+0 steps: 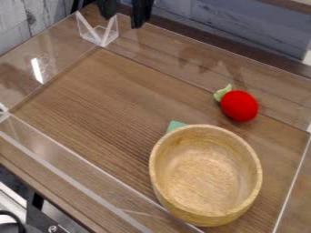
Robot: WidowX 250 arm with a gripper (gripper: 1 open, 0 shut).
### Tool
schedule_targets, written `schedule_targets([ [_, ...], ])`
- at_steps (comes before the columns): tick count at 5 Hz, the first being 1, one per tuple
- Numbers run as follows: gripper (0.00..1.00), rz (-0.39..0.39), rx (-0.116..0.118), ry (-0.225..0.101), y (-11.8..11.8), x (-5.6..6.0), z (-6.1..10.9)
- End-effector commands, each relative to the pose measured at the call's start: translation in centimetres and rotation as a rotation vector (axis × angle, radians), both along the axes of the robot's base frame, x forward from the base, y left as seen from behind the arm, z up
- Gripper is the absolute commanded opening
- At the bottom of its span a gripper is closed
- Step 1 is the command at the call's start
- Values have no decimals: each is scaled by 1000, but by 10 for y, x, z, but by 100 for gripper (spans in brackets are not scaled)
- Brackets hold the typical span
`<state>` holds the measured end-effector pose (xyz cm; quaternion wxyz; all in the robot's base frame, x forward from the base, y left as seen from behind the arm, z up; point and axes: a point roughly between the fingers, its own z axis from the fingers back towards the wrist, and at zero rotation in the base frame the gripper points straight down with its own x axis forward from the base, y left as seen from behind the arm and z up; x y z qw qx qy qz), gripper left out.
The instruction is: Move the red object to the right side of the table
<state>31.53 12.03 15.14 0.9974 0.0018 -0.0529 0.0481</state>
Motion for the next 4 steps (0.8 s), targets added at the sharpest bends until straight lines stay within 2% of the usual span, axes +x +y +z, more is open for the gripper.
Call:
schedule_targets([
  [1, 100, -52, 8, -71, -16, 5, 18],
  [2, 100, -102, -11, -88, -41, 8, 18],
  [3, 100, -62, -25, -97, -60, 16, 12],
  [4, 100, -11, -14, -101, -60, 21, 7],
])
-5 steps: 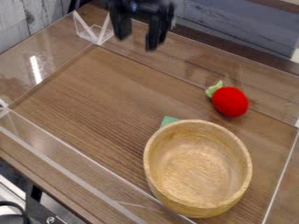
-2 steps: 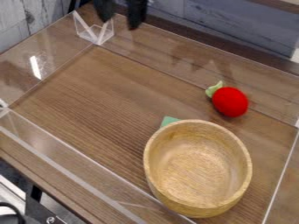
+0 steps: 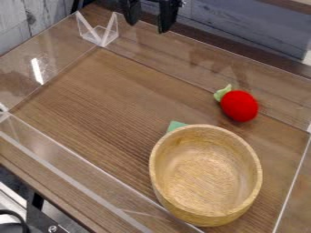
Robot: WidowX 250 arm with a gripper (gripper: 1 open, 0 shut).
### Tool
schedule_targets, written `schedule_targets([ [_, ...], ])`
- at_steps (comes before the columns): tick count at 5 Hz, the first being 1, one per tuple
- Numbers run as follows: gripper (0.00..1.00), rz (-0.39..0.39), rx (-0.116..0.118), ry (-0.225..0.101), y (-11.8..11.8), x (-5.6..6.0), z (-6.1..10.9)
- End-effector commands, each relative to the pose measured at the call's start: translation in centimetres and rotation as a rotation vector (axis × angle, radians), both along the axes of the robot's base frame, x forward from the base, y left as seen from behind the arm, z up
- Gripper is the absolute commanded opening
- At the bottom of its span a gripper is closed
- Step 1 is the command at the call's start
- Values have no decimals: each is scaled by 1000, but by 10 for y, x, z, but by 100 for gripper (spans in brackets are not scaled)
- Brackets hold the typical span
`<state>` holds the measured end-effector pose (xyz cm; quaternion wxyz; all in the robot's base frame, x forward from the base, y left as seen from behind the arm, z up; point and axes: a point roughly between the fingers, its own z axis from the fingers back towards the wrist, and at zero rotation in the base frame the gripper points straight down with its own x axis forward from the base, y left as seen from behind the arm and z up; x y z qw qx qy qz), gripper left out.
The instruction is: Move the red object to the right side of the table
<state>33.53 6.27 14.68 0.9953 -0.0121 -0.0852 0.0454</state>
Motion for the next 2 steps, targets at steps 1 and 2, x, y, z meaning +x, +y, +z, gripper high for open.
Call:
schedule_targets([
  [1, 100, 19, 20, -40, 10, 7, -3],
  [2, 100, 47, 32, -48, 25, 13, -16],
])
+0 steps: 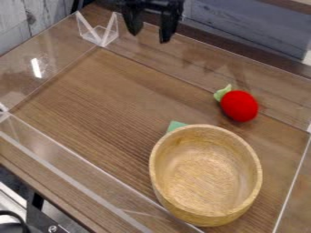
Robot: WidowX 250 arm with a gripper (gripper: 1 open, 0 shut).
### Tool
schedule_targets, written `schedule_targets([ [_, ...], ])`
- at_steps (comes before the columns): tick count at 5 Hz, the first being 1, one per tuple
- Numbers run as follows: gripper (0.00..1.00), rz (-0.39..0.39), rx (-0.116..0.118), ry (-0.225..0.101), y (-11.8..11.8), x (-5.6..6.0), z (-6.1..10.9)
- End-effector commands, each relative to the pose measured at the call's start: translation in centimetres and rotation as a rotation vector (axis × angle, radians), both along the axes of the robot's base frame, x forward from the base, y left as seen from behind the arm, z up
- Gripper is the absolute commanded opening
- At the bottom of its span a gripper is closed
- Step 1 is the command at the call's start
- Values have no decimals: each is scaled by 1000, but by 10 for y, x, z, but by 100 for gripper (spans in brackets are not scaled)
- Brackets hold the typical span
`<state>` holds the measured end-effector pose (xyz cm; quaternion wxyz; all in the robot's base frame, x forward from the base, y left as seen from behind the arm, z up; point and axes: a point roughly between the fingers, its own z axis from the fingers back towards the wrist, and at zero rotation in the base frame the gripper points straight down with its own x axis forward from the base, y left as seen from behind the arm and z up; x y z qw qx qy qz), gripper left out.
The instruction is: Move the red object to the right side of the table
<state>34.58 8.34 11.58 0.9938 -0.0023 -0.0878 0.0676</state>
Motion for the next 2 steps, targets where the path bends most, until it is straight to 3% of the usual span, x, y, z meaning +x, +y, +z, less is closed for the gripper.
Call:
schedule_targets([
  [1, 100, -35, 24, -57, 17, 0, 12],
  [2, 100, -62, 26, -77, 29, -5, 12],
])
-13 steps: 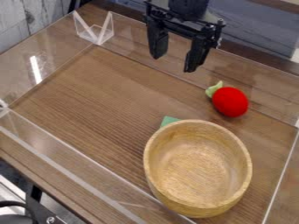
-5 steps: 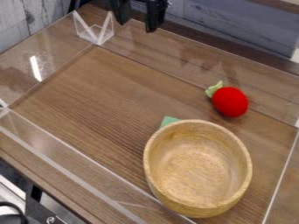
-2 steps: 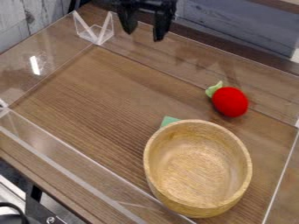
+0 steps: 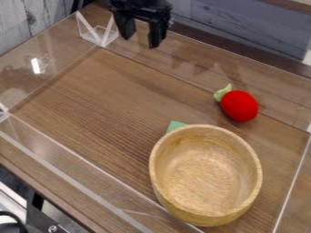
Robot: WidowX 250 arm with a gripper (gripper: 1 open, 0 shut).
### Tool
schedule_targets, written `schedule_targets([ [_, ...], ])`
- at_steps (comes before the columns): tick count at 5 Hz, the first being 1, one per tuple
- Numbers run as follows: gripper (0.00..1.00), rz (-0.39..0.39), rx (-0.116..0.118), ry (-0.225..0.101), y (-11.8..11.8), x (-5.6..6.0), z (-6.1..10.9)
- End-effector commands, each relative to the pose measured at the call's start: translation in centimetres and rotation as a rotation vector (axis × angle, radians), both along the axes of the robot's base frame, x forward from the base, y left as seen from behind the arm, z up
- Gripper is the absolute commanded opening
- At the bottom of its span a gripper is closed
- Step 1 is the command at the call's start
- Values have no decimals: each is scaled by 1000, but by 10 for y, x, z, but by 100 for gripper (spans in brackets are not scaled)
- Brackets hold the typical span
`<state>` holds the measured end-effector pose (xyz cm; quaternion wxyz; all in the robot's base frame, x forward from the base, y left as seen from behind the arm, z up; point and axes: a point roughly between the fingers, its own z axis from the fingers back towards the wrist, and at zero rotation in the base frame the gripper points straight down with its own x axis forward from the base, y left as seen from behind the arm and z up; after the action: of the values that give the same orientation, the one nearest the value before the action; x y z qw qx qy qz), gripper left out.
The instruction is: Move the red object to the right side of the table
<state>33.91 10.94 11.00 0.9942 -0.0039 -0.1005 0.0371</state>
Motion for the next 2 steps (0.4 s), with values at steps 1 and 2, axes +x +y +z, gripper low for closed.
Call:
schedule_targets([
  [1, 100, 16, 24, -73, 16, 8, 27],
  [2, 100, 12, 22, -86, 22, 12, 36],
])
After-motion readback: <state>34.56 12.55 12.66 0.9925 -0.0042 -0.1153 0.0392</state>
